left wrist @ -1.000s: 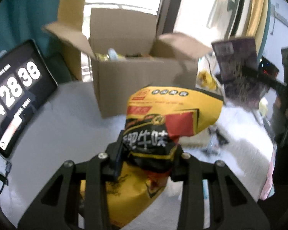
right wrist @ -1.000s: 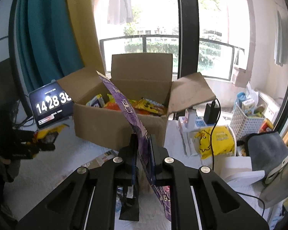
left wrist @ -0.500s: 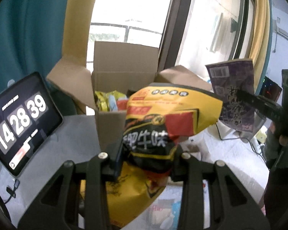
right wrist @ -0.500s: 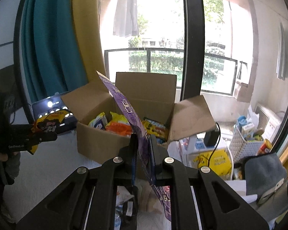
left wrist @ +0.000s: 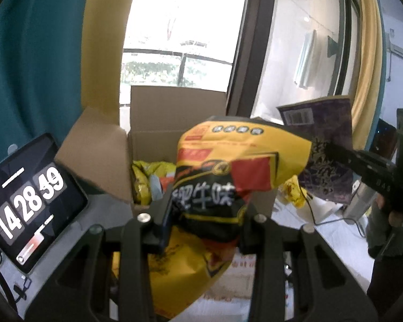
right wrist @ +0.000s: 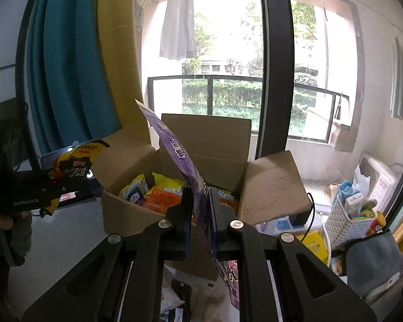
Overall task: Organize snacks
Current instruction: 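Lift and carry the purple bag and yellow bag over the cardboard box, then lower both bags into the box and open both grippers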
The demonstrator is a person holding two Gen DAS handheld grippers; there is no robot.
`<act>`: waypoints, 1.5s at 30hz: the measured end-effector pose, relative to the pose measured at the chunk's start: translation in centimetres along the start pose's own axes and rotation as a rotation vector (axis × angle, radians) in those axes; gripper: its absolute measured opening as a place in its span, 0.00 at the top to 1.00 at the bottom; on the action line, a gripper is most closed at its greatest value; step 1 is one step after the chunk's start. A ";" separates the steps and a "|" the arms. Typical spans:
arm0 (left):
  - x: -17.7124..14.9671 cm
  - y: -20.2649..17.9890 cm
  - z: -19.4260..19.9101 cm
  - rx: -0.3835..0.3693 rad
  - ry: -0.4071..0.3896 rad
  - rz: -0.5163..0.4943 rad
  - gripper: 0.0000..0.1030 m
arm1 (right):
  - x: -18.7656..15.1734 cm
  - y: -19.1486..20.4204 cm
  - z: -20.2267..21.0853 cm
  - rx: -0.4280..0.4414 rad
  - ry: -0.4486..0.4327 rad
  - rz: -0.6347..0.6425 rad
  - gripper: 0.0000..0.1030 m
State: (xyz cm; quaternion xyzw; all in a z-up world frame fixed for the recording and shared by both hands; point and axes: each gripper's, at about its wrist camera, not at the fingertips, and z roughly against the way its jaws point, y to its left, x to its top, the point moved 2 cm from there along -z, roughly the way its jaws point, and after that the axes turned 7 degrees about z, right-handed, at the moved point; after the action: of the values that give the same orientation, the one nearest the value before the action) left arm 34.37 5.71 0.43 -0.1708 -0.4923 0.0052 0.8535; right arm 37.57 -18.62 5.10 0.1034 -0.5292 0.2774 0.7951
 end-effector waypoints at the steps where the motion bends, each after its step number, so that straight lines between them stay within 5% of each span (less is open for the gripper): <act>1: 0.3 -0.2 -0.2 0.002 -0.007 -0.004 0.64 | 0.1 -0.1 -0.3 0.001 -0.003 -0.002 0.87; 20: 5.1 0.1 -7.6 -0.012 -0.097 0.031 0.64 | 3.1 -2.5 -5.8 -0.043 -0.041 -0.046 0.87; 30: 6.5 2.1 -13.9 -0.005 -0.060 0.085 0.62 | 4.7 -3.0 -10.1 -0.054 -0.054 -0.083 0.87; 32: 6.4 2.7 -14.9 0.036 -0.028 0.105 0.57 | 5.0 -2.9 -11.3 -0.053 -0.055 -0.087 0.87; 34: 6.6 3.2 -15.3 0.060 -0.016 0.104 0.35 | 5.4 -2.6 -12.9 -0.054 -0.043 -0.086 0.87; 36: 6.6 4.1 -14.8 0.065 -0.025 0.133 0.25 | 5.4 -2.3 -14.7 -0.038 0.002 -0.089 0.83; 39: 7.1 5.1 -13.8 0.073 -0.040 0.163 0.21 | 5.0 -1.3 -15.9 0.032 0.039 -0.099 0.55; 45: 7.5 5.5 -12.4 0.085 -0.063 0.185 0.20 | 4.0 -0.1 -14.7 0.045 0.053 -0.069 0.53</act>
State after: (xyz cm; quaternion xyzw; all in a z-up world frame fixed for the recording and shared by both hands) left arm 49.57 8.71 -0.57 -0.1788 -0.5005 0.1105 0.8398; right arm 50.31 -10.65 2.55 0.1322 -0.4979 0.2645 0.8153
